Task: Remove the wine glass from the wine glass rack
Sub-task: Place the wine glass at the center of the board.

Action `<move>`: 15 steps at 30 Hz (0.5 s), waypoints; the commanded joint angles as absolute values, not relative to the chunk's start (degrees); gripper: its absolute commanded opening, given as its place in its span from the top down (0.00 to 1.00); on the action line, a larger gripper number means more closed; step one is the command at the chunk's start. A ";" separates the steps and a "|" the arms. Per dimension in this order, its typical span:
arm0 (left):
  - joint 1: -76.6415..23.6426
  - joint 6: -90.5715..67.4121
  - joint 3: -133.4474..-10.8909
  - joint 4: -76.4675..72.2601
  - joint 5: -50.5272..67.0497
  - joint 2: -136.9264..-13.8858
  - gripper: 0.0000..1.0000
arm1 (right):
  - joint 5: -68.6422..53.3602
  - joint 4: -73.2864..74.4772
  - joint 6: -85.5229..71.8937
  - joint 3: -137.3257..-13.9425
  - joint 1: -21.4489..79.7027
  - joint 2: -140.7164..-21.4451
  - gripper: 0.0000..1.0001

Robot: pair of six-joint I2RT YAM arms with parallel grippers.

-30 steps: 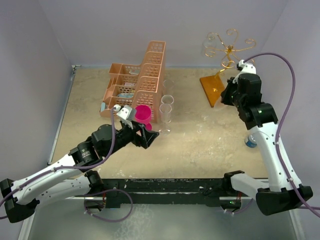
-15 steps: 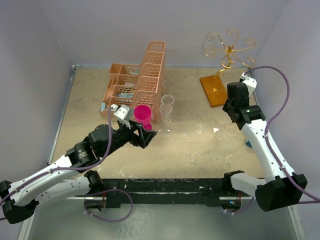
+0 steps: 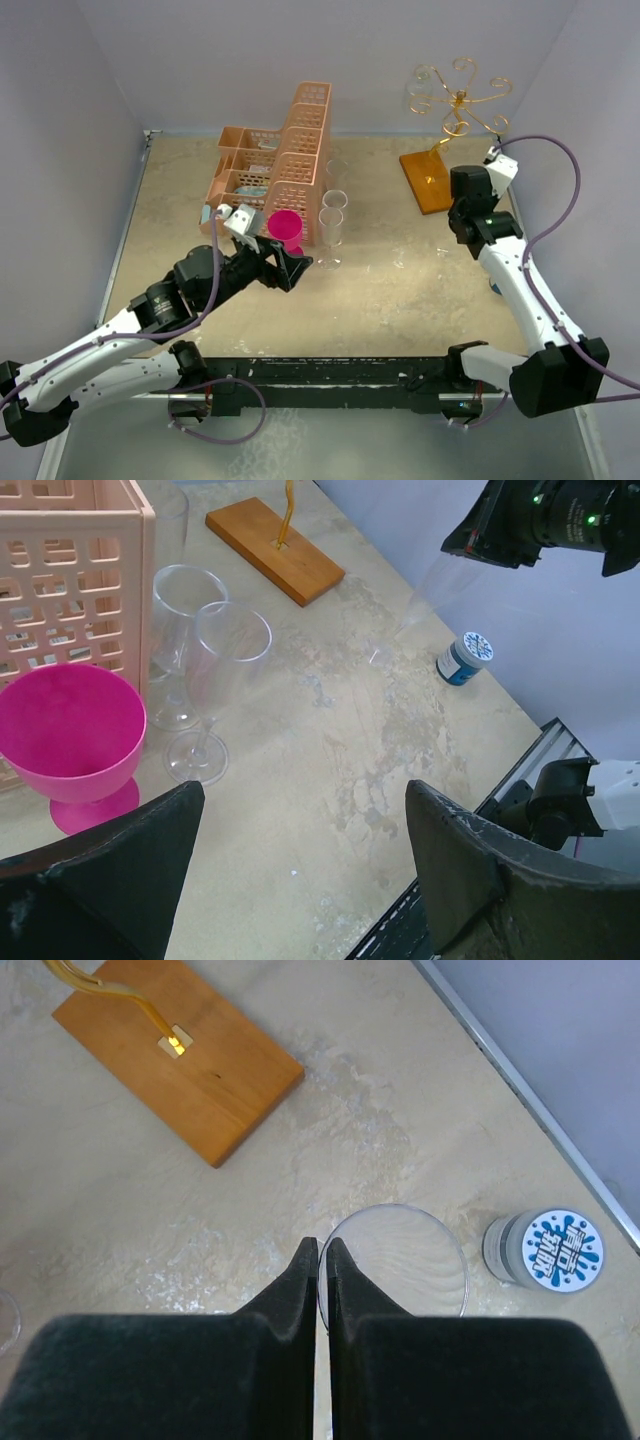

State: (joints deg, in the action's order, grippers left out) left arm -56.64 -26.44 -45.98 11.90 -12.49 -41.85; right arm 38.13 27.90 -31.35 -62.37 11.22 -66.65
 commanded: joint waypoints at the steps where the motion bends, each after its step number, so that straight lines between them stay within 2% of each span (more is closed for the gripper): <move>1: -56.41 -27.59 -49.70 11.12 -13.36 -42.30 0.21 | 39.94 23.44 -31.97 -61.70 11.31 -68.58 1.00; 7: -56.42 -28.02 -52.71 12.29 -14.55 -43.38 0.20 | 38.56 23.98 -32.01 -62.21 11.34 -70.90 1.00; 15: -56.38 -28.29 -60.67 14.26 -17.25 -49.65 0.16 | 35.58 23.92 -30.64 -63.29 11.34 -70.92 0.72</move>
